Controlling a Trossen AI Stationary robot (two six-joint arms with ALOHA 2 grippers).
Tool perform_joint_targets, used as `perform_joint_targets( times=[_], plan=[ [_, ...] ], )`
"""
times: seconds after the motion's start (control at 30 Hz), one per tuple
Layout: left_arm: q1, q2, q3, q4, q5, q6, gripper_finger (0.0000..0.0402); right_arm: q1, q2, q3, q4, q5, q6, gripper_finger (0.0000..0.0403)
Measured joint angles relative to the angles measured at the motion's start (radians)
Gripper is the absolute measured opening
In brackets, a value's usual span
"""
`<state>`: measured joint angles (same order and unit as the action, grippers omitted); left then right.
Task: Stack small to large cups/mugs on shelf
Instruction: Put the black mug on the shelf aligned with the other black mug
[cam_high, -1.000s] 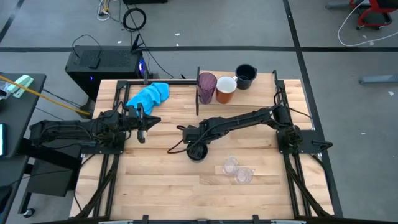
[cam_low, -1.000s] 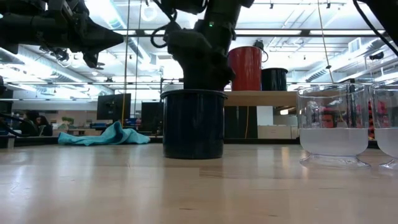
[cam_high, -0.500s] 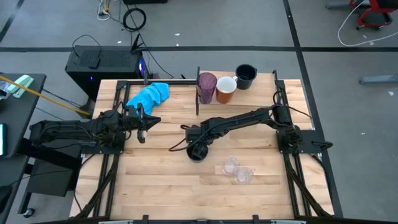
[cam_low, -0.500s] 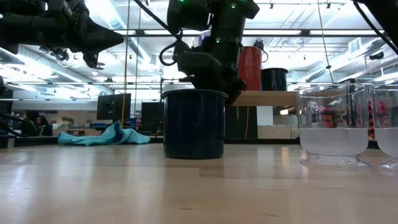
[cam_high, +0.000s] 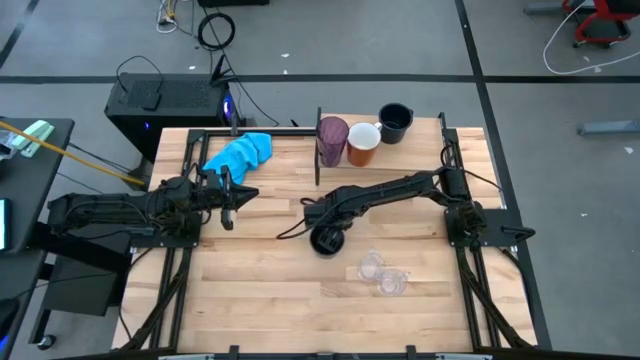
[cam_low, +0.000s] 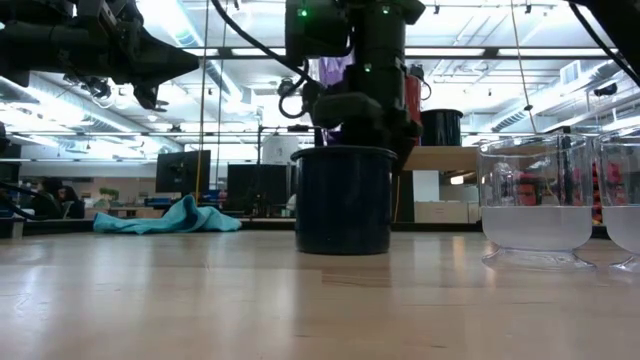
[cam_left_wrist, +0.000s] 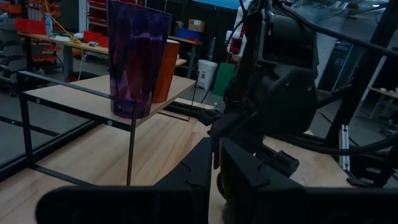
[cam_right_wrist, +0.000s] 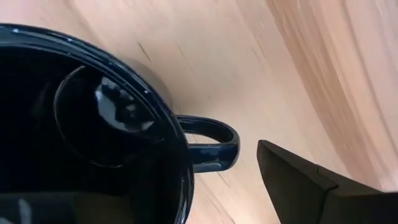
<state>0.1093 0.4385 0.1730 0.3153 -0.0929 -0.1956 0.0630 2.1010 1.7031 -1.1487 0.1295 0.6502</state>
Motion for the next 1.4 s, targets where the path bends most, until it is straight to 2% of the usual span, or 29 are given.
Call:
perform_joint_targets(
  times=[0.5,0.93,1.03,1.27,1.4],
  plan=[
    [0.0,0.0,0.0,-0.002,0.0,-0.001,0.0035,-0.006,0.0,0.0,-0.123,0.0,0.014,0.0249],
    [0.0,0.0,0.0,-0.017,0.0,-0.002,0.0033,-0.036,-0.015,-0.011,-0.103,0.002,-0.025,0.0244],
    [0.0,0.0,0.0,-0.023,0.0,-0.002,0.003,-0.036,-0.054,-0.061,-0.063,0.001,-0.018,0.0244],
    [0.0,0.0,0.0,-0.022,0.0,-0.002,0.0037,-0.036,-0.227,-0.29,0.109,0.0,0.09,0.0244],
    [0.0,0.0,0.0,-0.021,0.0,-0.002,0.004,-0.036,-0.323,-0.389,0.128,0.009,0.165,0.0244]
  ],
)
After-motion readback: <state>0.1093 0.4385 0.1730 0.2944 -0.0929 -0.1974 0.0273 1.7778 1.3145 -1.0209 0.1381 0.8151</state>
